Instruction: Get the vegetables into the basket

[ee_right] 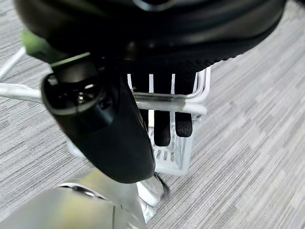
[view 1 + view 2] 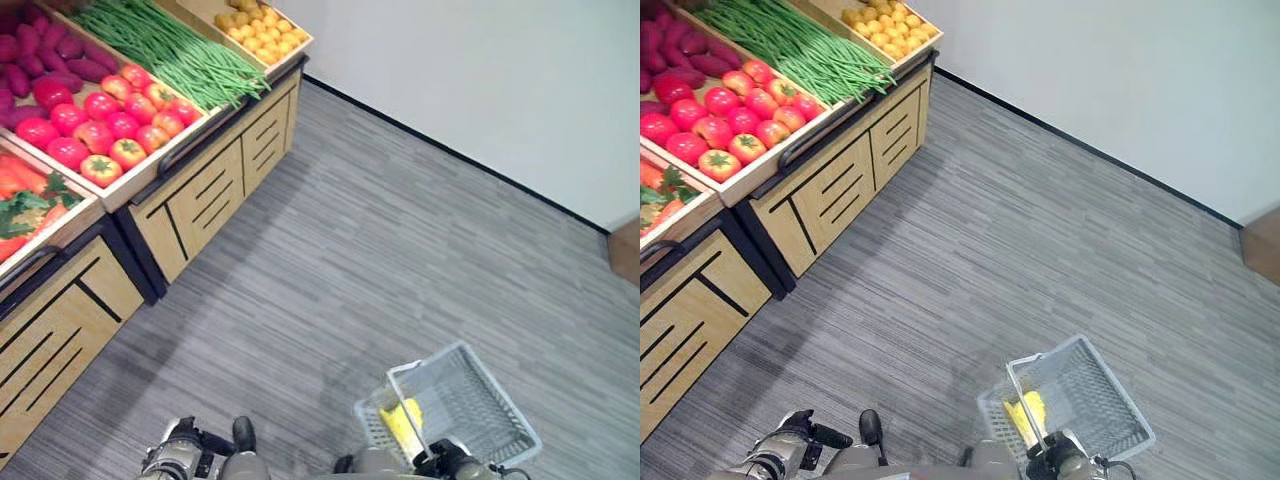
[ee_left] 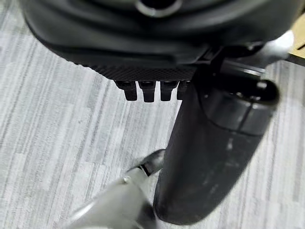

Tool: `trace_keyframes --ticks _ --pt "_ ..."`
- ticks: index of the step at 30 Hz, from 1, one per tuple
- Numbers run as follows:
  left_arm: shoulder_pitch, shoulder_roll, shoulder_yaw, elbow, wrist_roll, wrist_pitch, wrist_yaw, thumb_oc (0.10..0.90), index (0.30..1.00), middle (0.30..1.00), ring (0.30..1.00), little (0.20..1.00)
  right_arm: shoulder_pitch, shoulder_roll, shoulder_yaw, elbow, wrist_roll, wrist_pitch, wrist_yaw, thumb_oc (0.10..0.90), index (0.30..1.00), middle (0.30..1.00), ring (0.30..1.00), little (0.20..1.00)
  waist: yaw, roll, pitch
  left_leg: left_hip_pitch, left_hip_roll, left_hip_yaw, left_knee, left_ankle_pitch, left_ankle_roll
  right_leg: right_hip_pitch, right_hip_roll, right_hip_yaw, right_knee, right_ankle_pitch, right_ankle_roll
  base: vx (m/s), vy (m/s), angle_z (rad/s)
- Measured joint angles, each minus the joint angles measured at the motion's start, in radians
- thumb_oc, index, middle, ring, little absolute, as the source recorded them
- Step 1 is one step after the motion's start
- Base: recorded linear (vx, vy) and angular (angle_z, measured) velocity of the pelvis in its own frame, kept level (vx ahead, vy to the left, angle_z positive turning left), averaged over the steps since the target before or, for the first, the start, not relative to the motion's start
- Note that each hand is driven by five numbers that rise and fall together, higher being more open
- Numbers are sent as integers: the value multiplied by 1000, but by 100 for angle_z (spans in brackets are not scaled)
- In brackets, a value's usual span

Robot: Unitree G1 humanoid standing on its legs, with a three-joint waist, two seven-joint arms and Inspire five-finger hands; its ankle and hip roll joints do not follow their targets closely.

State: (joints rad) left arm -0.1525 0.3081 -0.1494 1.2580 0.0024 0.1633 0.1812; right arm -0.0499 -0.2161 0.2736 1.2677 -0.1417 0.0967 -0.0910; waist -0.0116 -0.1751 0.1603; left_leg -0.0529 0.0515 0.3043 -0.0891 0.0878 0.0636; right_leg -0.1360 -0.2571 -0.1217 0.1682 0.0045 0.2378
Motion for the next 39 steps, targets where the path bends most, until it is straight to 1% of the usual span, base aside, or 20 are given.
trace_keyframes --ticks 2,6,7,9,12,14,15,19,21,24,25,28,29,30,32,33,34,36,38,39 --pt "-5 -3 -5 17 1 0 13 900 1000 1000 1000 1000 3 -4 -1 0 1 0 -7 400 300 300 300 300 -23 13 18 11 -3 -53 -3 3 4 15 21 67 -195 49 1 268 -127 71" --pt "-6 -14 -2 19 11 -7 15 900 1000 1000 1000 1000 19 -4 -29 1 14 1 -10 400 300 300 300 300 -41 21 49 21 -12 -160 -5 -7 -12 -15 34 65 -262 164 -6 228 -104 89" --pt "-7 -9 -2 18 11 -9 16 900 1000 1000 1000 1000 20 -1 -34 0 25 1 -10 400 300 300 300 300 -45 17 58 21 -10 -183 -5 -10 -16 -7 43 63 -262 164 -5 169 -68 139" --pt "-6 27 -4 15 15 -14 15 900 1000 1000 1000 1000 55 35 -44 4 35 2 3 400 300 300 300 300 -55 -34 62 31 -18 -221 -3 -11 -62 56 66 165 -262 30 -26 166 -74 162" --pt "21 -16 14 -4 17 -16 17 900 1000 1000 1000 1000 27 -4 -41 1 34 1 -2 400 300 300 300 300 -58 32 90 41 51 -226 21 -2 -120 107 143 175 -253 89 -40 109 -97 64" --pt "37 -32 16 -5 19 -8 14 900 1000 1000 1000 1000 23 -32 -28 0 33 -1 -4 400 300 300 300 300 -70 49 88 69 76 -267 18 1 -156 144 167 143 -249 107 -97 87 -175 43" --pt "49 -36 25 -1 19 -8 15 900 1000 1000 1000 1000 14 -39 -29 -13 32 0 -3 400 300 300 300 300 -63 61 88 61 85 -281 31 9 -171 158 183 127 -249 96 -103 99 -217 46" --pt "37 -42 24 -7 18 -11 16 900 1000 1000 1000 1000 9 -48 -25 -18 32 6 -4 400 300 300 300 300 -61 65 80 61 96 -330 19 13 -184 172 189 84 -247 82 -128 47 -189 37" --pt "33 -47 23 -3 8 -14 26 900 1000 1000 1000 1000 -19 -46 -19 -20 33 7 -2 400 300 300 300 300 -57 85 63 25 108 -393 42 21 -195 173 213 39 -231 59 -144 58 -323 63" --pt "38 -66 19 4 -3 -10 33 900 1000 1000 1000 1000 -24 -57 11 -17 33 8 -8 400 300 300 300 300 -46 122 40 3 126 -435 46 30 -209 170 236 12 -217 36 -156 32 -180 45" --pt "41 -81 14 4 -4 -10 35 900 1000 1000 1000 1000 -21 -66 12 -15 33 8 -12 400 300 300 300 300 -36 151 29 -8 138 -458 38 42 -222 169 255 -4 -213 31 -163 19 -176 54" --pt "43 -97 -7 0 -5 -13 38 900 1000 1000 1000 1000 -18 -78 17 -8 33 8 -18 400 300 300 300 300 -31 195 20 -55 162 -521 42 88 -246 148 292 -22 -189 -2 -212 -29 -123 73" --pt "42 -99 -7 0 -5 -13 37 900 1000 1000 1000 1000 -18 -82 18 -5 33 6 -18 400 300 300 300 300 -28 194 21 -56 166 -512 18 96 -260 148 297 -41 -192 -2 -219 -100 -79 57" --pt "53 -107 -12 5 -5 -11 37 900 1000 1000 1000 1000 -18 -95 18 -6 32 5 -17 400 300 300 300 300 -20 228 15 -71 175 -496 18 54 -236 150 320 -53 -177 -5 -223 -110 -70 69" --pt "29 -99 -33 2 -3 -9 38 900 1000 1000 1000 1000 2 -96 27 -26 32 2 -22 400 300 300 300 300 -19 214 26 -137 180 -418 57 -97 -219 129 299 -118 -153 -18 -240 -73 -46 126" --pt "2 -77 -37 0 -1 -9 41 900 1000 1000 1000 1000 -8 -93 28 -18 30 11 -16 400 300 300 300 300 -28 152 51 -152 147 -297 78 -77 -195 110 219 -169 -154 -13 -261 -83 -60 124" --pt "8 -67 -33 3 -2 -5 39 900 1000 1000 1000 1000 -24 -95 28 -17 30 17 -13 400 300 300 300 300 -23 140 57 -136 131 -270 88 -59 -196 104 197 -170 -158 -1 -267 -107 -77 93" --pt "28 -74 -33 39 -1 14 35 900 1000 1000 1000 1000 -27 -115 27 -23 30 16 -18 400 300 300 300 300 -45 136 64 -74 128 -170 132 -50 -206 118 165 -207 -171 17 -259 -64 -34 46" --pt "51 -88 -34 37 0 14 31 900 1000 1000 1000 1000 -28 -129 23 -22 30 18 -20 400 300 300 300 300 -43 163 65 0 125 -154 130 -32 -198 114 161 -218 -153 17 -241 -128 -17 27" --pt "62 -101 -33 35 0 14 30 900 1000 1000 1000 1000 -28 -141 18 -22 30 19 -25 400 300 300 300 300 -44 184 65 28 124 -151 127 10 -193 108 167 -223 -142 17 -226 -172 -5 33"
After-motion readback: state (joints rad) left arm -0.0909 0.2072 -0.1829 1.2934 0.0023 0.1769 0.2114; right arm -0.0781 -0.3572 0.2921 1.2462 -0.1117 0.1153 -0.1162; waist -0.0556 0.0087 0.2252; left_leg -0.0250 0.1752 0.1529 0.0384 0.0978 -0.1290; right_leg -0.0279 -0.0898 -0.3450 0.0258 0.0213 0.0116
